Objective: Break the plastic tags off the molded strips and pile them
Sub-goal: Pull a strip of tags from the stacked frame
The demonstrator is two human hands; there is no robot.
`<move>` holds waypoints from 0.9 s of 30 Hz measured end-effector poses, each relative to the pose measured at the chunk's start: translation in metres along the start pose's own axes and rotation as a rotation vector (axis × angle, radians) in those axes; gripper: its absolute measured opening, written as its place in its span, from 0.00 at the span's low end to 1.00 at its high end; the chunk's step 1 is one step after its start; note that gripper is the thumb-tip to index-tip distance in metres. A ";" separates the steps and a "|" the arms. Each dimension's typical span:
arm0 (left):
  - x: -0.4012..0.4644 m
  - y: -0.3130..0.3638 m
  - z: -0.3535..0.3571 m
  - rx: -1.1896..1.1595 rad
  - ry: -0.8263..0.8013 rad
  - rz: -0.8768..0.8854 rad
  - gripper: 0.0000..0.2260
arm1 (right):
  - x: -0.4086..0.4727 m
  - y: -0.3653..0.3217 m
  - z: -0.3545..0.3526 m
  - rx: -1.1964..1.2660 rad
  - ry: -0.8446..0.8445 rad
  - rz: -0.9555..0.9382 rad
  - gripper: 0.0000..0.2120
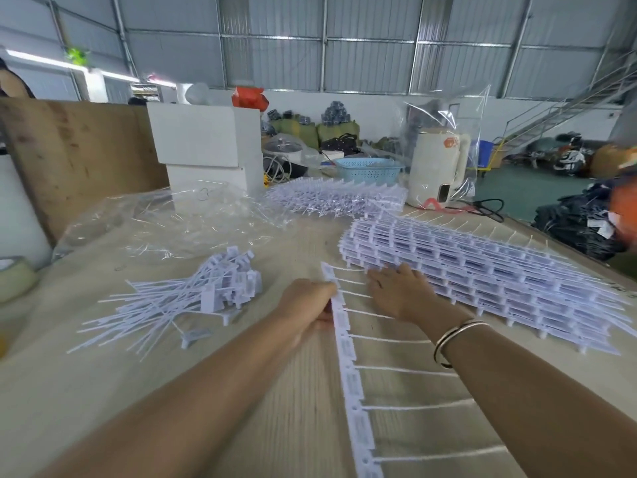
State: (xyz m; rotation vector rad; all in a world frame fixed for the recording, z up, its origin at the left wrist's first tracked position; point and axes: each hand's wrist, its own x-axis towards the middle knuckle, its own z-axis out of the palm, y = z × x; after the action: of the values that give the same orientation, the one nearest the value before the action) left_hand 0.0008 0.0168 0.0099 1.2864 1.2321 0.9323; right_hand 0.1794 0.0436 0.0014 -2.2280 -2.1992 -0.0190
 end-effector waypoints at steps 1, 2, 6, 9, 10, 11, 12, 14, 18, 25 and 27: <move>0.000 0.001 -0.009 0.028 -0.009 0.010 0.09 | 0.000 0.001 0.000 0.005 0.006 0.005 0.23; 0.000 0.003 -0.019 0.091 -0.032 0.014 0.09 | 0.000 0.001 0.000 0.025 0.032 0.003 0.22; -0.001 0.013 -0.049 0.435 -0.130 -0.014 0.11 | 0.000 -0.001 -0.005 0.283 0.219 -0.013 0.16; 0.005 0.023 -0.057 0.742 -0.173 0.098 0.10 | -0.001 -0.005 -0.013 0.390 0.380 -0.038 0.16; 0.006 0.025 -0.057 0.788 -0.197 0.114 0.10 | -0.002 -0.007 -0.017 0.405 0.431 -0.054 0.15; 0.005 0.026 -0.057 0.812 -0.228 0.113 0.10 | -0.004 -0.007 -0.020 0.415 0.463 -0.067 0.15; 0.005 0.025 -0.058 0.815 -0.248 0.104 0.10 | -0.005 -0.007 -0.023 0.425 0.472 -0.078 0.15; 0.002 0.022 -0.060 0.811 -0.285 0.103 0.08 | -0.009 -0.008 -0.027 0.469 0.403 -0.107 0.15; -0.008 0.020 -0.070 0.704 -0.290 0.075 0.07 | -0.023 -0.016 -0.026 0.762 0.008 -0.168 0.17; -0.021 0.013 -0.083 0.787 -0.204 0.067 0.12 | -0.041 -0.032 -0.029 0.776 -0.188 -0.273 0.16; -0.023 0.010 -0.078 0.842 -0.162 0.120 0.11 | -0.047 -0.034 -0.031 0.859 -0.253 -0.286 0.18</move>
State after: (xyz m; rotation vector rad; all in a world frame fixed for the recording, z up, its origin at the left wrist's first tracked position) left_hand -0.0777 0.0090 0.0320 2.0604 1.4871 0.3563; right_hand 0.1450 -0.0031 0.0314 -1.4882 -2.0197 1.0305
